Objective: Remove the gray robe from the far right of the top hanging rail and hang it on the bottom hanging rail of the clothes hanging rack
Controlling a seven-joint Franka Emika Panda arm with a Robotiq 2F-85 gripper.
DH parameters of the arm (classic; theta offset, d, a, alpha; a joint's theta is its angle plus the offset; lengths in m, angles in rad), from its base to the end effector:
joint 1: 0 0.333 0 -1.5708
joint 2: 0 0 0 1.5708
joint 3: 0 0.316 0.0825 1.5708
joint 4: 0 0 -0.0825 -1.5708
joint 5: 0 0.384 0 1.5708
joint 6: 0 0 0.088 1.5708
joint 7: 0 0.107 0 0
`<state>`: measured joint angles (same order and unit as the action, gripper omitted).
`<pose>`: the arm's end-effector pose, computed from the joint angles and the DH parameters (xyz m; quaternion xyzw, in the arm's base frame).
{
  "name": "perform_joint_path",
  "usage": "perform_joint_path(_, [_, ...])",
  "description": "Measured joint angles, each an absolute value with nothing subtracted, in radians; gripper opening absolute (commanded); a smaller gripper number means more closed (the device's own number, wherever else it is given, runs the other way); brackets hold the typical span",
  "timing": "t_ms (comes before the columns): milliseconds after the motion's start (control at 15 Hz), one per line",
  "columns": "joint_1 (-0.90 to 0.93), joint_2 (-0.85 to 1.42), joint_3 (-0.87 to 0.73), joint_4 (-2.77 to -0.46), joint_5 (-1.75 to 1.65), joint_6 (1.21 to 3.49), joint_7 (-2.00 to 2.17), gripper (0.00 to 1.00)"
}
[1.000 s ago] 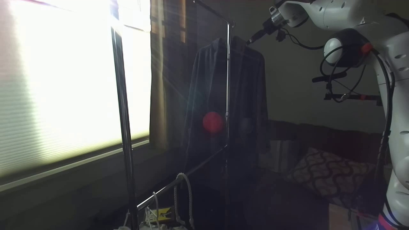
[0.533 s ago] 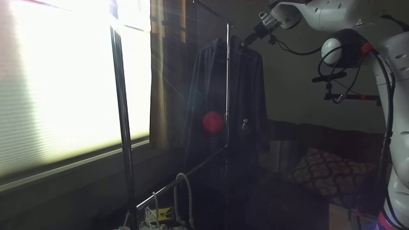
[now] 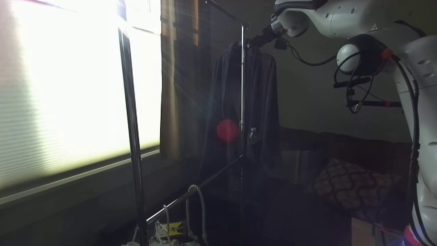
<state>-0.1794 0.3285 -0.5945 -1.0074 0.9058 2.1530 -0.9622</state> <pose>0.5529 -0.3512 0.8025 0.8496 0.0614 0.5210 0.0551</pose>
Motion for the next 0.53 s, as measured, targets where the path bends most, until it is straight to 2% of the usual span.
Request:
perform_joint_path(200, [-0.205, 0.349, -0.604, -1.006, 0.907, 2.201, -0.974, 0.39])
perform_joint_path(533, [-0.262, 0.339, -0.607, -0.987, 0.907, 2.071, -1.000, 0.01])
